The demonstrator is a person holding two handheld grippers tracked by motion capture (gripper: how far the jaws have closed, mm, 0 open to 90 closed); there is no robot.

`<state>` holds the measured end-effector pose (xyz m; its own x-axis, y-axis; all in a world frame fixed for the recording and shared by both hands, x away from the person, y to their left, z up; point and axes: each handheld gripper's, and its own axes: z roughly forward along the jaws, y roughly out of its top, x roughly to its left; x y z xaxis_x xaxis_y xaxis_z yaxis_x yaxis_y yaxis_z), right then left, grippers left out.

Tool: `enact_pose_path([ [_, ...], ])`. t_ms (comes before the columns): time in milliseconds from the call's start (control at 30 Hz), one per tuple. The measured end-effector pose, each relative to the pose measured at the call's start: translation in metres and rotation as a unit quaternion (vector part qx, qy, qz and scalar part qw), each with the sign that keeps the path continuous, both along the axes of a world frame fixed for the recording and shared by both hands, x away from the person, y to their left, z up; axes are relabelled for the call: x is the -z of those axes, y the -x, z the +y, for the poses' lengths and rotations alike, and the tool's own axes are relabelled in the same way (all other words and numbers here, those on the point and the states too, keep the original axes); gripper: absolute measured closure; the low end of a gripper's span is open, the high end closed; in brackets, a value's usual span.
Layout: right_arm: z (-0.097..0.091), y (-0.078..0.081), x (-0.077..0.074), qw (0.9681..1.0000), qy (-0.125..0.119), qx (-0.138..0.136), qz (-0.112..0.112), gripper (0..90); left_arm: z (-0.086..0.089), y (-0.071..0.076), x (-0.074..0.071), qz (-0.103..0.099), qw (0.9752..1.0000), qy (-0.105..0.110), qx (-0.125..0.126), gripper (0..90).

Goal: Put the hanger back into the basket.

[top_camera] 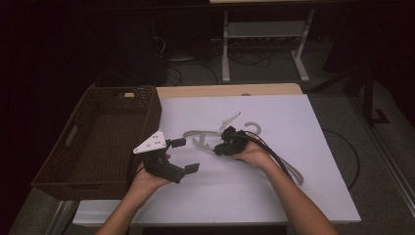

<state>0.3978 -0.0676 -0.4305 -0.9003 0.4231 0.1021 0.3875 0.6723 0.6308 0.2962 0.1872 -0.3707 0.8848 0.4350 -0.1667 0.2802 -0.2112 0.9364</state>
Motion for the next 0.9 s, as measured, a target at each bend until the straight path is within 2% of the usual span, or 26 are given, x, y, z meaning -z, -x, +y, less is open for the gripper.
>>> enact_pose_path([
  [167, 0.010, 0.028, -0.002, 0.9986, 0.003, -0.053, 0.001, 80.0, 0.001, 0.000, -0.001, 0.000, 1.0000, 0.001, -0.003, 0.0],
  [367, 0.014, 0.067, -0.002, 0.9937, -0.001, -0.112, 0.011, 79.5, 0.003, 0.000, -0.002, -0.001, 1.0000, 0.004, -0.008, 0.0],
  [467, 0.015, 0.083, -0.001, 0.9908, 0.001, -0.134, 0.016, 78.9, 0.003, 0.000, -0.002, -0.002, 1.0000, 0.002, -0.007, 0.0],
  [533, 0.013, 0.089, -0.001, 0.9908, 0.000, -0.135, 0.010, 76.8, 0.003, 0.000, -0.002, -0.002, 1.0000, 0.001, -0.006, 0.0],
  [633, 0.002, 0.089, -0.009, 0.9930, -0.019, -0.116, 0.001, 71.8, 0.003, 0.001, -0.002, -0.003, 1.0000, 0.000, -0.007, 0.0],
  [700, -0.014, 0.084, -0.016, 0.9957, -0.028, -0.088, -0.006, 73.2, 0.004, 0.001, -0.002, -0.003, 1.0000, 0.000, -0.007, 0.0],
  [733, -0.014, 0.084, -0.016, 0.9957, -0.028, -0.088, -0.006, 73.2, 0.004, 0.001, -0.002, -0.003, 1.0000, 0.001, -0.006, 0.0],
  [767, -0.034, 0.080, -0.021, 0.9985, -0.026, -0.048, -0.008, 78.2, 0.004, 0.000, -0.002, -0.002, 1.0000, 0.002, -0.007, 0.0],
  [800, -0.044, 0.078, -0.022, 0.9992, -0.023, -0.031, -0.009, 80.3, 0.004, 0.000, -0.002, -0.001, 1.0000, 0.002, -0.007, 0.0],
  [900, -0.072, 0.078, -0.023, 0.9992, -0.015, 0.037, 0.009, 88.6, 0.004, 0.000, -0.002, -0.002, 1.0000, 0.000, -0.007, 0.0],
])
